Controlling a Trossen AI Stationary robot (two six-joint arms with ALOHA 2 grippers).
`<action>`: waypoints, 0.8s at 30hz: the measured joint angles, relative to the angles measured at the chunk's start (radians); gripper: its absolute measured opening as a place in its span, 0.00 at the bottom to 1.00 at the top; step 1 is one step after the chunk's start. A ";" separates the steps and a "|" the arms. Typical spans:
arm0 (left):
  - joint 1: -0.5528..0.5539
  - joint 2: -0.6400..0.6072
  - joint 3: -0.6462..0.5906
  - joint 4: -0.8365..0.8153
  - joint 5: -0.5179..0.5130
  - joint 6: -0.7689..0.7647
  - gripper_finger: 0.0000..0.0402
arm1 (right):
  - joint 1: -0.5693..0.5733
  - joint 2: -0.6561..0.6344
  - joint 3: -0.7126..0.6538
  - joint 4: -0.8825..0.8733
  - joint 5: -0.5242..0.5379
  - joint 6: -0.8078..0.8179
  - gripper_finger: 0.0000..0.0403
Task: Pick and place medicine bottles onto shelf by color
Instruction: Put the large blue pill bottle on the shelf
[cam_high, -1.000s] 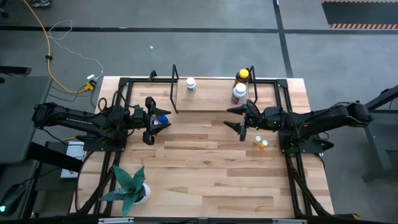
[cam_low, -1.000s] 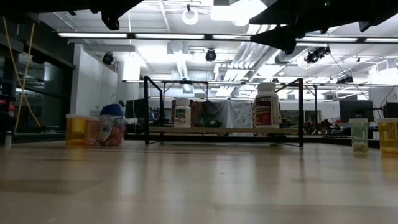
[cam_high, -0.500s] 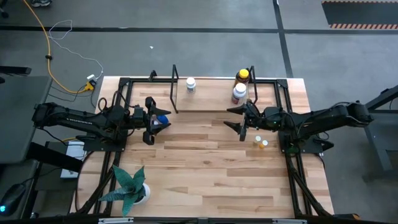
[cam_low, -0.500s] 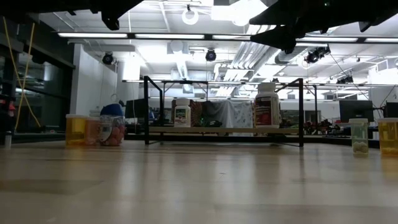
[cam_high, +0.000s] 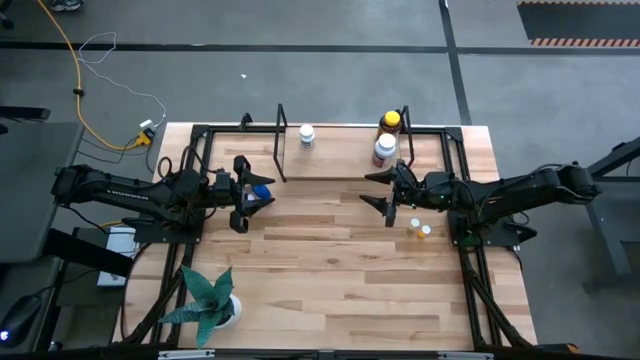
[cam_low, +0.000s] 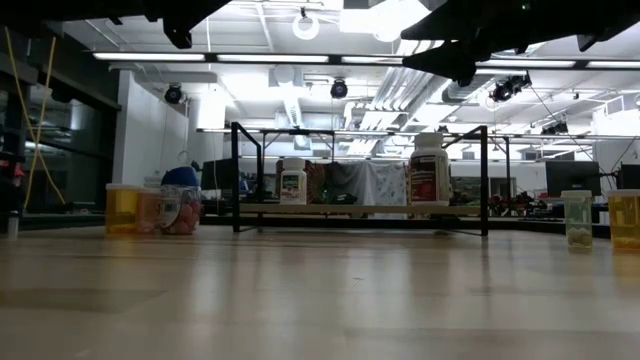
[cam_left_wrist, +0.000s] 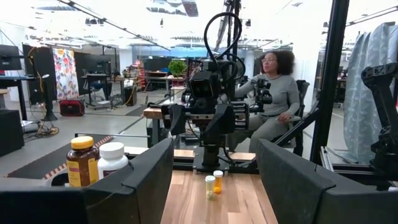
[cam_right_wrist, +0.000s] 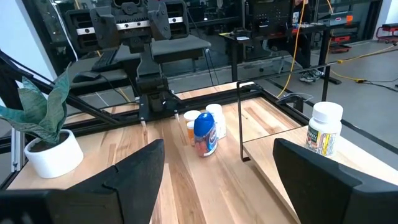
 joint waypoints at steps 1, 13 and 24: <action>0.000 0.000 0.000 0.000 0.000 0.000 0.54 | 0.000 0.000 0.000 0.000 0.000 0.000 0.72; -0.001 0.015 0.000 0.006 0.095 -0.027 0.54 | 0.000 0.000 0.000 0.000 0.000 0.000 0.72; -0.130 0.105 0.125 -0.228 -0.006 0.029 0.56 | 0.000 0.000 0.000 -0.001 0.000 0.001 0.72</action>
